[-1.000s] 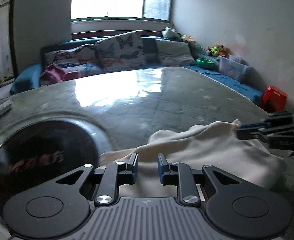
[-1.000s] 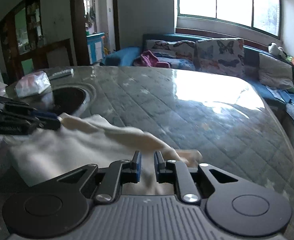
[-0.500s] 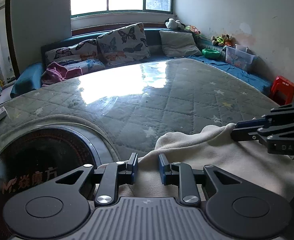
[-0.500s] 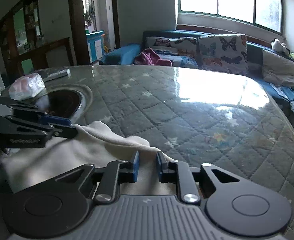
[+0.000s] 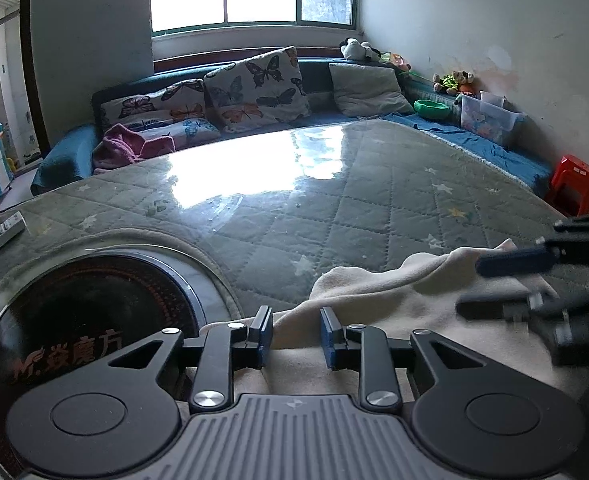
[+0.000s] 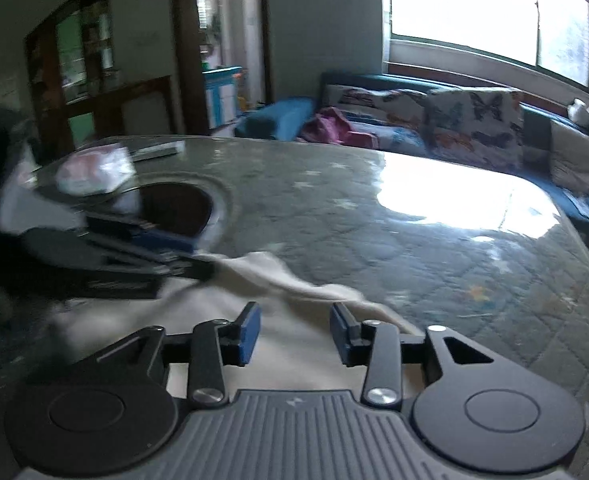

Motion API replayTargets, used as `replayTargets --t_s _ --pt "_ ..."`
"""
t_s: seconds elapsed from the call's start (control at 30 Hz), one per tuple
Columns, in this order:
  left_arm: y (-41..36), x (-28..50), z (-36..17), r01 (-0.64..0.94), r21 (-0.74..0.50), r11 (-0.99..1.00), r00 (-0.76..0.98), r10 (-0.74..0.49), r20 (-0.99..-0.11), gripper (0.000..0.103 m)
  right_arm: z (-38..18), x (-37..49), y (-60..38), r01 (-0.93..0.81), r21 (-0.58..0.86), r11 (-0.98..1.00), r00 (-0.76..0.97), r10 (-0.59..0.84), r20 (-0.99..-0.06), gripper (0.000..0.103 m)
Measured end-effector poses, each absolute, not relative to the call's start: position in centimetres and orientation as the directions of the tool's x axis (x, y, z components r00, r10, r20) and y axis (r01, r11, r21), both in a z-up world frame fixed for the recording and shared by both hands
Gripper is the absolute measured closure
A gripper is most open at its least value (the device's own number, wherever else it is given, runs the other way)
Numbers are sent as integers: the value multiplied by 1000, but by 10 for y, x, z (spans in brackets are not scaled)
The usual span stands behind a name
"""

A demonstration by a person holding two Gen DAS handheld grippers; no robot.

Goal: Fold clothes

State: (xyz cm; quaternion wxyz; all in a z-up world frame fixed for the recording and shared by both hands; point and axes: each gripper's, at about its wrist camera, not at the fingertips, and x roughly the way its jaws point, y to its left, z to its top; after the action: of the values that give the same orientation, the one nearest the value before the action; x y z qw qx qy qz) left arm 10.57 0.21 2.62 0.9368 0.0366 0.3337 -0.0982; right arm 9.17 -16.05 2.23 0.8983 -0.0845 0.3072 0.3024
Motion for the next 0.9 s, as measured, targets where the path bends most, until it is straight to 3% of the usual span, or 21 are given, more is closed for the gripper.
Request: replayTargets --t_s 0.47,0.9 --pt "1 88 31 194 29 981 775 -135 -617 75 15 36 -132 -661 -39 749 611 508 -607 59" --pt "0 69 35 184 43 982 785 -121 -608 72 15 22 -176 -560 -6 829 648 433 -626 56"
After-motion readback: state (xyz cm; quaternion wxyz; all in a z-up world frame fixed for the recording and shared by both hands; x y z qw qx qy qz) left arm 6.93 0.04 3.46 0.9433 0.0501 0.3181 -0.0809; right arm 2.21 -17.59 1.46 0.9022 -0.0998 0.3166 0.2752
